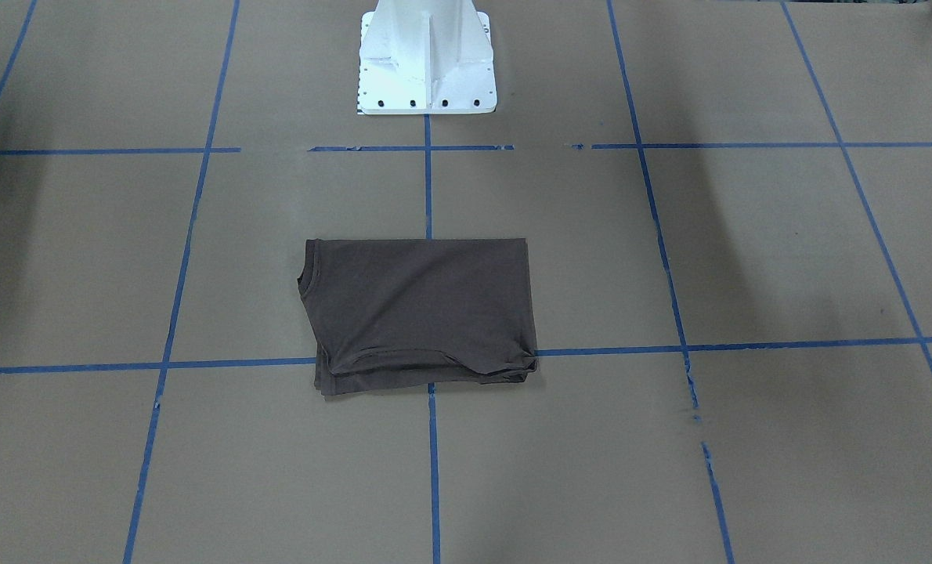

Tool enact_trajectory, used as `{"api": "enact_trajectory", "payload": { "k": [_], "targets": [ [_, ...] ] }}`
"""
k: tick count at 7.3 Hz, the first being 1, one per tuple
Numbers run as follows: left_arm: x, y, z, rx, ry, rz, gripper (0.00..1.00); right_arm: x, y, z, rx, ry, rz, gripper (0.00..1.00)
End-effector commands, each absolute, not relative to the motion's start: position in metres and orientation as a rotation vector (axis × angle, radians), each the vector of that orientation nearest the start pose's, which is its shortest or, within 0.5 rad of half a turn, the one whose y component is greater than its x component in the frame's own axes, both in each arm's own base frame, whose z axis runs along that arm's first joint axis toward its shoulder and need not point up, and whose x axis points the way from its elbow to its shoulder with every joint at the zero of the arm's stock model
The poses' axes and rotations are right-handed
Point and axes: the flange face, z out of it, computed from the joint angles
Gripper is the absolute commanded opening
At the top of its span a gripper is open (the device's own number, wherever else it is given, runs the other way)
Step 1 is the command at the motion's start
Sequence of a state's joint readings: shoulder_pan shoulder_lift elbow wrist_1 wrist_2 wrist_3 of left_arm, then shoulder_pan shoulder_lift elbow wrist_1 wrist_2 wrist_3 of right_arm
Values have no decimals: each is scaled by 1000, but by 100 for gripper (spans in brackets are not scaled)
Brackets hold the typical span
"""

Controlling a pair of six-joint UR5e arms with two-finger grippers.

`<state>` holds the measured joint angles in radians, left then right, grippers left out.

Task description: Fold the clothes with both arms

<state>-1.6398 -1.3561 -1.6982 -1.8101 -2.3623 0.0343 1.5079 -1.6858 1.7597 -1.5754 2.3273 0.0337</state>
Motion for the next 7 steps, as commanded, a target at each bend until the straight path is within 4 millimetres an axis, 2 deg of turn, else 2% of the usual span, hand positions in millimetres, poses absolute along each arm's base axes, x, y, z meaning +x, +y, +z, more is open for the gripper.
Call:
{"api": "enact_trajectory", "payload": {
  "k": [1,7],
  "targets": [
    [-91,-405,664,189,781,30,100,37,-450,621,29,-758,-54,100],
    [-91,-406,660,197,780,32,100,37,-450,620,39,-758,-70,100]
  ]
}}
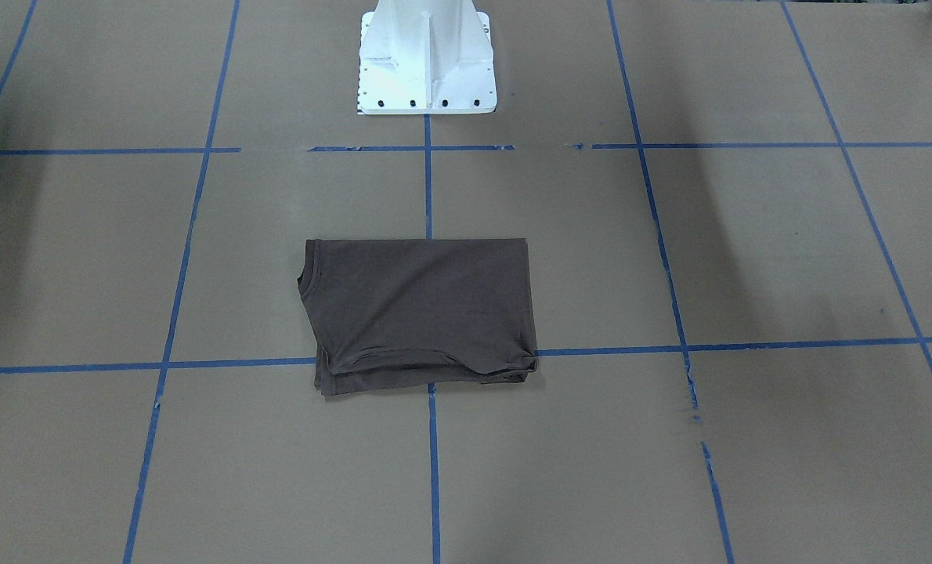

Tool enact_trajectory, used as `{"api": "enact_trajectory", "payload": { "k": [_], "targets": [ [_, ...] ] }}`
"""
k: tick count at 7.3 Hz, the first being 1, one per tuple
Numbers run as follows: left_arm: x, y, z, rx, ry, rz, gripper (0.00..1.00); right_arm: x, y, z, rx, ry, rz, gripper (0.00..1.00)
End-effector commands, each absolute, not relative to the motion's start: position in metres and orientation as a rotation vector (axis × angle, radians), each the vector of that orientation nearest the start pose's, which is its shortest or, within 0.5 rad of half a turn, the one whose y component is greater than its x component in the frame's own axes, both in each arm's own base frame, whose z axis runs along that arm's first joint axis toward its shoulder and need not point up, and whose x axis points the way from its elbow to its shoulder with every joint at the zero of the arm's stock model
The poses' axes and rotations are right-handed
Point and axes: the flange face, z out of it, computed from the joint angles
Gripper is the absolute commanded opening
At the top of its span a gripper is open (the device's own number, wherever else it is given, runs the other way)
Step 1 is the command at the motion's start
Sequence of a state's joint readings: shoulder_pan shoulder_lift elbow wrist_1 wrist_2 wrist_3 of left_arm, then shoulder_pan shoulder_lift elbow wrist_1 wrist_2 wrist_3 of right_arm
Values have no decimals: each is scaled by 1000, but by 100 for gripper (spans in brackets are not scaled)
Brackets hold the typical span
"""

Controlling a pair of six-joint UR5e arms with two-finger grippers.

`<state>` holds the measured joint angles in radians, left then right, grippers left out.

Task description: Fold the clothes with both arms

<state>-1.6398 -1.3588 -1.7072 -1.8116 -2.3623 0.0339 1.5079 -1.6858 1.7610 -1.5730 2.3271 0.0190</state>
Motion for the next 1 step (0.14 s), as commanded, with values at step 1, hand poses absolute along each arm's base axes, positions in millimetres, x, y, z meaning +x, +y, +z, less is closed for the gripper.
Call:
{"api": "enact_trajectory", "payload": {
  "k": [1],
  "targets": [
    [-91,-406,660,199,780,34,100,37,-450,620,39,-758,-69,100]
  ]
}}
